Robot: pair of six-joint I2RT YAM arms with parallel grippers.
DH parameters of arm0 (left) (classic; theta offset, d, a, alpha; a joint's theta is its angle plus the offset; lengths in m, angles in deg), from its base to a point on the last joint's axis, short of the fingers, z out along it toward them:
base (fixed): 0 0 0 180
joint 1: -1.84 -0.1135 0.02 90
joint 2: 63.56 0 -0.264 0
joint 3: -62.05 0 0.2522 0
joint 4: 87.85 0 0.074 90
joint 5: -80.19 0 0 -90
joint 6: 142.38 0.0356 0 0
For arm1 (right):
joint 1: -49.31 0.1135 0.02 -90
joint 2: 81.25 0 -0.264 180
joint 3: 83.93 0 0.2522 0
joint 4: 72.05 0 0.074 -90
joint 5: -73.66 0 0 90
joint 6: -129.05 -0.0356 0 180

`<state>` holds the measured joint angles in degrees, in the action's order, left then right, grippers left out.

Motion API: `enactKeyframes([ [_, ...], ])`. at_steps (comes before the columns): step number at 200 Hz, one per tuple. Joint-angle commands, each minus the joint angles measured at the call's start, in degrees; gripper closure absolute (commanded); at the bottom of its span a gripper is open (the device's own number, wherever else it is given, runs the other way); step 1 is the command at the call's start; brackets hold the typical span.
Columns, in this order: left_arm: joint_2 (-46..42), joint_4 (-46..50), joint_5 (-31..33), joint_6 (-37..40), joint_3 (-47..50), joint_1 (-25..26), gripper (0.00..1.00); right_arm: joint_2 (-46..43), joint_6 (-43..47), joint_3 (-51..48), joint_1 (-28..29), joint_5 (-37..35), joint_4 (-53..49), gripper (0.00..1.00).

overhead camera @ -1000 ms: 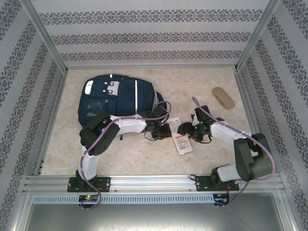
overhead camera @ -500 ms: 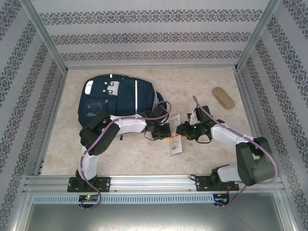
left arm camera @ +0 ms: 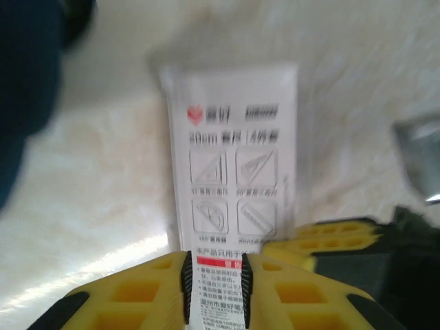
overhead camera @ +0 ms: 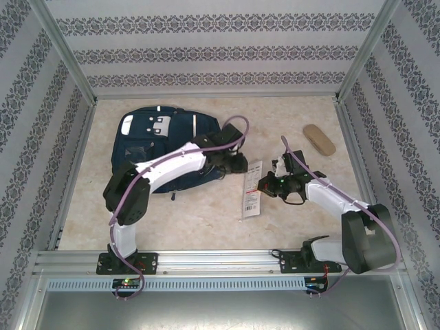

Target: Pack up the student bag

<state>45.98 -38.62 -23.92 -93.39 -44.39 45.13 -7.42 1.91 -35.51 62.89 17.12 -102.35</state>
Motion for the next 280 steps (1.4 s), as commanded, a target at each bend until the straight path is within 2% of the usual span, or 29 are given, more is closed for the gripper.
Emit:
enactKeyframes([
  [1,0.3,13.8,14.1,9.8,-5.9,-2.3,0.68,-1.9,-0.7,1.2,-0.6,-0.3,-1.1,1.00],
  [17,3.3,17.7,20.8,12.3,-10.5,-3.1,0.65,-2.8,-1.6,1.4,-0.6,-0.3,-0.6,1.00],
  [49,9.5,22.5,29.0,14.0,-17.7,-4.9,0.62,-4.3,-2.8,1.9,-0.5,-0.1,-0.1,1.00],
  [85,14.1,24.0,31.7,13.8,-20.5,-7.5,0.60,-5.1,-3.5,1.6,-0.3,-0.1,0.6,1.00],
  [143,18.1,25.0,31.3,14.6,-21.6,-9.1,0.59,-4.7,-3.8,1.7,0.7,-0.3,1.5,1.00],
  [155,18.9,25.2,31.3,15.0,-22.0,-9.1,0.69,-4.3,-3.9,2.0,0.8,-0.1,1.7,1.00],
  [176,18.5,26.5,32.0,14.7,-23.2,-9.1,1.00,-3.9,-4.5,3.0,1.1,0.5,2.6,1.00],
  [228,8.6,28.0,30.4,16.2,-27.0,-9.9,1.00,-2.1,-7.1,8.1,3.5,2.5,8.8,1.00],
  [280,-0.6,26.6,16.9,17.6,-26.0,-16.4,1.00,7.6,-11.1,16.1,6.6,3.9,17.8,1.00],
])
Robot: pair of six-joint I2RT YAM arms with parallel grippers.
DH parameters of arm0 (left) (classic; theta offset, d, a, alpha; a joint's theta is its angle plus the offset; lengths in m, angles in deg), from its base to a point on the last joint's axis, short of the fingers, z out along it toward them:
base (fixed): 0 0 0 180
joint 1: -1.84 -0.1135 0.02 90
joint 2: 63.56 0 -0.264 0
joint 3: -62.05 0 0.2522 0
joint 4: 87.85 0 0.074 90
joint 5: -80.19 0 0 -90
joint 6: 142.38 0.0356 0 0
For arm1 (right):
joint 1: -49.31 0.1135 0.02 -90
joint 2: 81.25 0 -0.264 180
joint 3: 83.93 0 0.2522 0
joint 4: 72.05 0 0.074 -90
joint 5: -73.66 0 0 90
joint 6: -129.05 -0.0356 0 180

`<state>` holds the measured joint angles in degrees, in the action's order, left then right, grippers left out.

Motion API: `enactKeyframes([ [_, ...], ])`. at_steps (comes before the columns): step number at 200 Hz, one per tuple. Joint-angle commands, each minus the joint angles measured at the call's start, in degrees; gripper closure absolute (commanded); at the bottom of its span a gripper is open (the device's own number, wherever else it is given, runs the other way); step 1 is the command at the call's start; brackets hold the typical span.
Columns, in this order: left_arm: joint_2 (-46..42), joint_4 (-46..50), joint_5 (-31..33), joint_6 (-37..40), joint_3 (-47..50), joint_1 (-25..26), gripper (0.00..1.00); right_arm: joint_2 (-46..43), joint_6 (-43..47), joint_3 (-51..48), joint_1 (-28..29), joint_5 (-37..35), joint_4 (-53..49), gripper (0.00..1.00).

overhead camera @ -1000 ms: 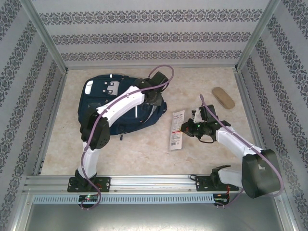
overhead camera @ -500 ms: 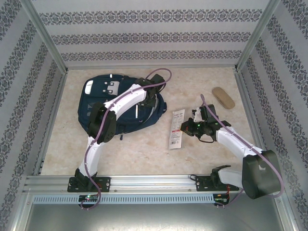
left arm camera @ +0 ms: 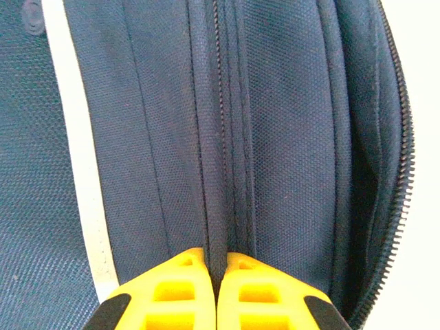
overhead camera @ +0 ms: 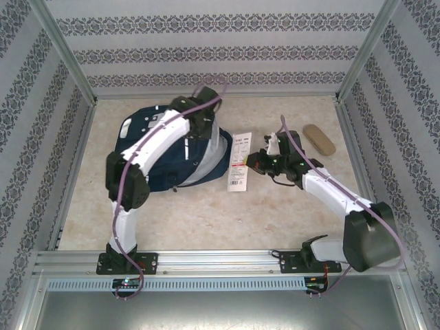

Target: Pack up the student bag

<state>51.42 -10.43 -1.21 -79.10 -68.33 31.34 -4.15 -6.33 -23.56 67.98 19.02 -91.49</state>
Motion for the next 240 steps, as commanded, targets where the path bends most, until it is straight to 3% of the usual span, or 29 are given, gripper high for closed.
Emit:
enactKeyframes([
  [1,-6.2,-1.7,-6.2,3.3,-2.0,-2.7,1.00,4.5,-2.9,4.4,1.6,2.1,7.1,1.00],
  [53,-13.4,-7.6,-20.6,4.7,3.0,-8.7,1.00,19.3,-7.9,16.0,6.2,1.6,16.2,1.00],
  [130,-15.0,-9.3,-24.0,3.8,5.3,-9.3,1.00,42.2,-16.2,31.9,9.4,2.7,21.5,1.00],
  [168,-15.7,-8.8,-23.7,3.6,5.1,-10.3,1.00,43.2,-13.6,28.1,8.8,1.5,18.5,1.00],
  [207,-15.9,-9.0,-23.4,3.4,5.2,-11.2,1.00,41.3,-10.4,23.9,7.5,5.4,16.0,1.00],
  [240,-15.5,-9.1,-23.6,3.1,5.4,-11.7,1.00,39.5,-3.5,23.1,6.5,7.2,7.0,1.00],
])
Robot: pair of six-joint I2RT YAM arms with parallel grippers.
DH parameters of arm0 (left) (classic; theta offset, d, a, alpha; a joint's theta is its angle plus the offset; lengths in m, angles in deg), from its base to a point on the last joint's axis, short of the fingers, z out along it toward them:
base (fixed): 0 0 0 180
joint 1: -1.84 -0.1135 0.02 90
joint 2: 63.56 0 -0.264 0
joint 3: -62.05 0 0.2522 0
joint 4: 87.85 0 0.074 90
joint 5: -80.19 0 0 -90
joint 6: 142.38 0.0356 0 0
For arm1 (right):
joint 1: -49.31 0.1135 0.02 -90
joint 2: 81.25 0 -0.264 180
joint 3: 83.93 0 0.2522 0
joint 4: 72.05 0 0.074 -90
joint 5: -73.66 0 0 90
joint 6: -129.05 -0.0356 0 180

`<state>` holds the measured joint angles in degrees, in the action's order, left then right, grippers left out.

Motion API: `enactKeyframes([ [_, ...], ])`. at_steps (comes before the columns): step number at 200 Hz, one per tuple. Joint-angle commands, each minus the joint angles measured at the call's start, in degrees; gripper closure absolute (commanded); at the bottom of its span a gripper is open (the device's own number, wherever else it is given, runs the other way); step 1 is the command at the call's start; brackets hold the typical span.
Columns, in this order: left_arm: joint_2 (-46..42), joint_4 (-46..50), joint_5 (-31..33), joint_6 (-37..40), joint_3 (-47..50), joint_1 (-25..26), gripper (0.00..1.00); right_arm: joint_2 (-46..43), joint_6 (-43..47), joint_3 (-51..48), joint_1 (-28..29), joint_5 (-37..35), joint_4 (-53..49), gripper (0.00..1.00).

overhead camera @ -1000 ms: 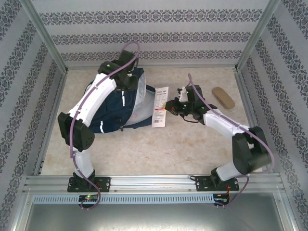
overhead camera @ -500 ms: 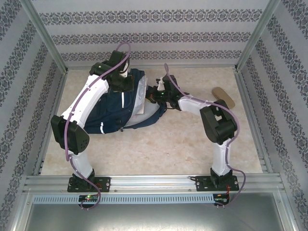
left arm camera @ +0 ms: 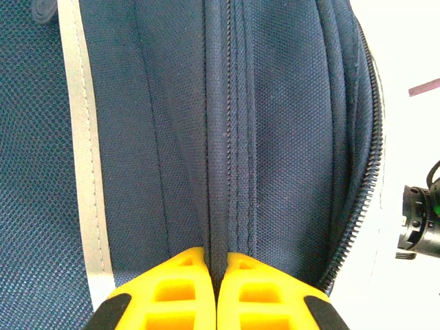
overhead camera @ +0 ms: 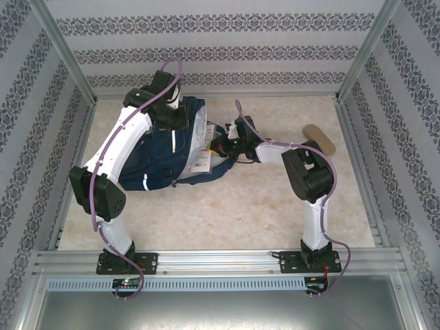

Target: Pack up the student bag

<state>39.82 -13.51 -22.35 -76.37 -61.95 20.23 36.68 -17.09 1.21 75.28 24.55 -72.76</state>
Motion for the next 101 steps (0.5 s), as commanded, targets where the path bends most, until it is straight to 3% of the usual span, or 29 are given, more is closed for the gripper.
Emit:
enactKeyframes([
  [1,-3.9,-6.0,-2.4,0.3,-1.0,-0.6,1.00,-1.2,7.4,-1.6,-0.8,1.7,-12.0,1.00],
  [47,-3.9,-7.2,-4.0,-0.8,-0.1,-0.6,1.00,0.8,10.0,0.1,-1.6,-2.0,-19.3,0.95],
  [78,-4.2,-7.4,-5.6,-1.1,0.4,-0.6,1.00,1.6,3.3,0.5,-2.1,-3.5,-13.2,0.97],
  [101,-5.0,-8.4,-7.4,-1.1,1.6,-0.6,1.00,1.9,3.0,3.9,-1.5,-6.1,-14.5,0.95],
])
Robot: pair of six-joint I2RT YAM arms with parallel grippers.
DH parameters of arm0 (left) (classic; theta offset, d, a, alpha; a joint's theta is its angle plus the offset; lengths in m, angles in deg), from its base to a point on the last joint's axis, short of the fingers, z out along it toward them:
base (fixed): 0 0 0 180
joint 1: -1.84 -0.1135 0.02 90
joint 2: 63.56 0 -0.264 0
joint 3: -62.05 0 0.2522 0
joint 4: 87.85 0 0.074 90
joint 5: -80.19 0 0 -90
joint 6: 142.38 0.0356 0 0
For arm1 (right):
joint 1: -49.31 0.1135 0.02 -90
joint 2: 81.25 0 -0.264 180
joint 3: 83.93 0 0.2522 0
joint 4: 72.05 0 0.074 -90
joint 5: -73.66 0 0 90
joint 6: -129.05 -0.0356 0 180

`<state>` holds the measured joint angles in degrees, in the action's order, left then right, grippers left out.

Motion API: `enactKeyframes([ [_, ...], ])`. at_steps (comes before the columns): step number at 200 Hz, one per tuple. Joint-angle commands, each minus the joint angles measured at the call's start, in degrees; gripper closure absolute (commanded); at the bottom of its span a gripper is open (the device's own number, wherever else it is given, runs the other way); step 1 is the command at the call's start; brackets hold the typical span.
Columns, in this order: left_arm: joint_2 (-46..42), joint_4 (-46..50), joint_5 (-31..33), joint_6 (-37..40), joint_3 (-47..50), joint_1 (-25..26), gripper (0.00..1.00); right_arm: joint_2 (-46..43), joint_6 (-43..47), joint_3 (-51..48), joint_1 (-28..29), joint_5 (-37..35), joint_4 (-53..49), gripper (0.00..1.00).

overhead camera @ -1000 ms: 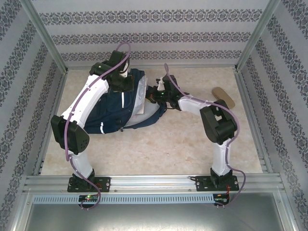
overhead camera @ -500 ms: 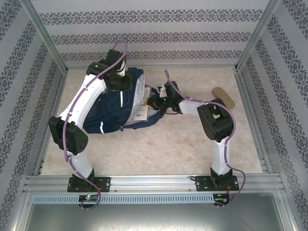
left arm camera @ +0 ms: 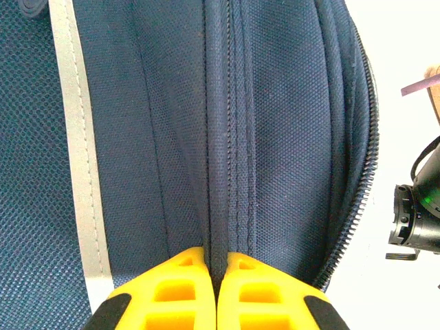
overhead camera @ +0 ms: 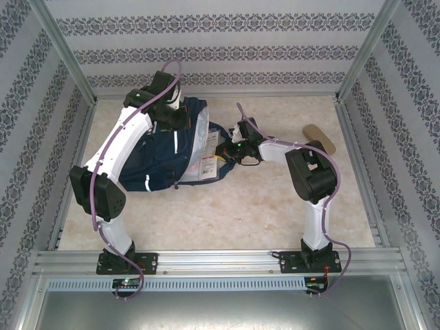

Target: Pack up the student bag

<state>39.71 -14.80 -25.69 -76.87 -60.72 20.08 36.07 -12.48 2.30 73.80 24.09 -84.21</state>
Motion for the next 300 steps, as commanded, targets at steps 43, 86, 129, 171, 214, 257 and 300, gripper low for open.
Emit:
enactKeyframes([
  [43,-6.0,-8.5,-9.0,0.3,2.2,-0.4,1.00,2.1,-7.5,3.8,-0.1,-10.2,3.5,0.93],
  [86,-6.3,-8.7,-8.9,0.7,2.8,-0.4,1.00,6.8,-2.8,11.5,2.1,-9.2,-6.9,0.84],
  [129,-5.9,-8.4,-8.1,1.0,2.6,-0.4,1.00,2.1,4.7,10.9,2.1,-13.1,-17.2,0.45],
  [171,-5.7,-8.0,-6.7,1.6,2.2,-0.5,1.00,-2.3,13.8,14.0,0.5,-22.5,-30.7,0.25],
  [214,-6.1,-6.9,-5.1,2.5,2.2,-0.6,1.00,-2.8,16.7,15.4,-1.8,-30.2,-33.7,0.24],
  [257,-6.2,-7.7,-6.8,2.2,3.1,-0.6,1.00,-6.8,17.4,12.8,-1.6,-28.5,-27.3,0.25],
  [300,-5.7,-8.5,-9.0,1.8,3.3,-0.5,1.00,-9.2,13.9,13.4,-2.9,-22.1,-21.8,0.25],
])
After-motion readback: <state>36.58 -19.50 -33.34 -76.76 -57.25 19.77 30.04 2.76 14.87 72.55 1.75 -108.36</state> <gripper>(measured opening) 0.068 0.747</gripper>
